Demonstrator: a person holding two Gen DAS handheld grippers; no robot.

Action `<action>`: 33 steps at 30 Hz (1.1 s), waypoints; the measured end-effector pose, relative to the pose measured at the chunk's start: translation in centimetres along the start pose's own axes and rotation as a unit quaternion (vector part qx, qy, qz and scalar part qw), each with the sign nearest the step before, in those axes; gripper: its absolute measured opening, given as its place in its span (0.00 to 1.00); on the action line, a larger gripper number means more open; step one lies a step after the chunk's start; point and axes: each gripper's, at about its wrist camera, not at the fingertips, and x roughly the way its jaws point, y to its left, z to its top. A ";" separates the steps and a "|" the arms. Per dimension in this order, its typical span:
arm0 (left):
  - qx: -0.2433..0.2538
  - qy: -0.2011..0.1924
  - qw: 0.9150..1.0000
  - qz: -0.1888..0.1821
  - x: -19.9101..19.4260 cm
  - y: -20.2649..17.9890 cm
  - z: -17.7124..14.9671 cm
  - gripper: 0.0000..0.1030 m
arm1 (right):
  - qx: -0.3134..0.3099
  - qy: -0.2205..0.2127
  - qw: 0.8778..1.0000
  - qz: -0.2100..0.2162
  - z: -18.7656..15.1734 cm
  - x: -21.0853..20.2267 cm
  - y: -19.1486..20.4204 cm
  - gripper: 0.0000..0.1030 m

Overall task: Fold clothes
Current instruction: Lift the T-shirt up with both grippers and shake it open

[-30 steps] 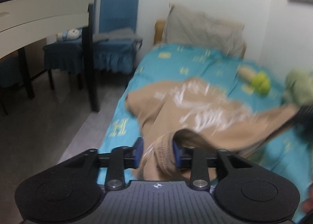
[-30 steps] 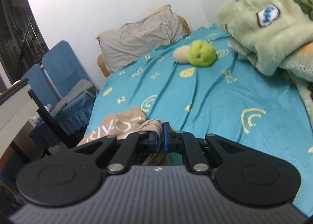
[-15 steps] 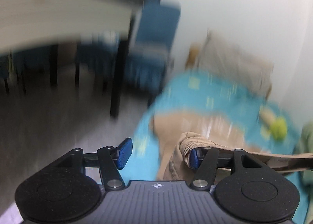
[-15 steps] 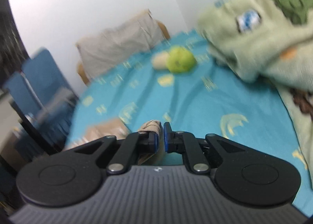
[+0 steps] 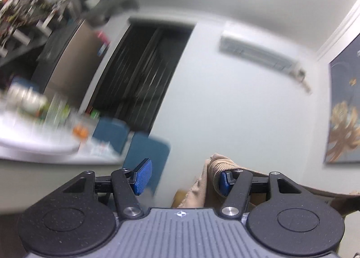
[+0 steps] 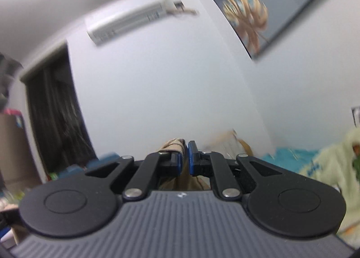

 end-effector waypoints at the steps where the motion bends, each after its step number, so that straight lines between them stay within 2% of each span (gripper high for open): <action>1: 0.007 -0.014 1.000 -0.008 -0.8 -0.7 1.9 0.60 | -0.001 -0.008 1.000 0.006 1.3 -0.8 0.3 0.10; 4: 0.032 -0.049 0.998 -0.021 -3.3 -2.6 7.1 0.61 | -0.005 -0.031 0.999 0.025 5.4 -3.0 1.2 0.11; 7: 0.032 -0.066 0.997 -0.031 -5.4 -3.8 10.9 0.62 | -0.009 -0.054 0.998 0.043 9.4 -5.3 2.1 0.11; 12: 0.012 -0.046 0.998 -0.043 -7.2 -4.6 14.4 0.62 | -0.016 -0.092 0.993 0.074 16.2 -9.1 3.6 0.12; 15: 0.014 -0.020 0.999 -0.046 -6.0 -4.7 14.3 0.62 | -0.012 -0.072 0.995 0.072 15.7 -7.3 2.8 0.12; 19: 0.034 0.002 0.999 -0.038 -2.2 -4.6 10.9 0.62 | -0.006 -0.032 0.998 0.061 12.7 -3.1 1.2 0.12; 24: 0.045 0.043 0.998 -0.023 6.0 -3.7 2.9 0.62 | -0.025 0.012 0.999 0.035 6.5 3.9 -0.9 0.12; 29: 0.038 0.107 0.994 -0.004 15.7 -2.1 -8.0 0.62 | -0.033 0.078 0.996 0.007 -2.2 13.7 -3.6 0.12; 33: 0.050 0.161 0.986 0.017 23.5 -0.9 -18.8 0.62 | -0.051 0.126 0.991 -0.013 -11.3 22.1 -6.6 0.12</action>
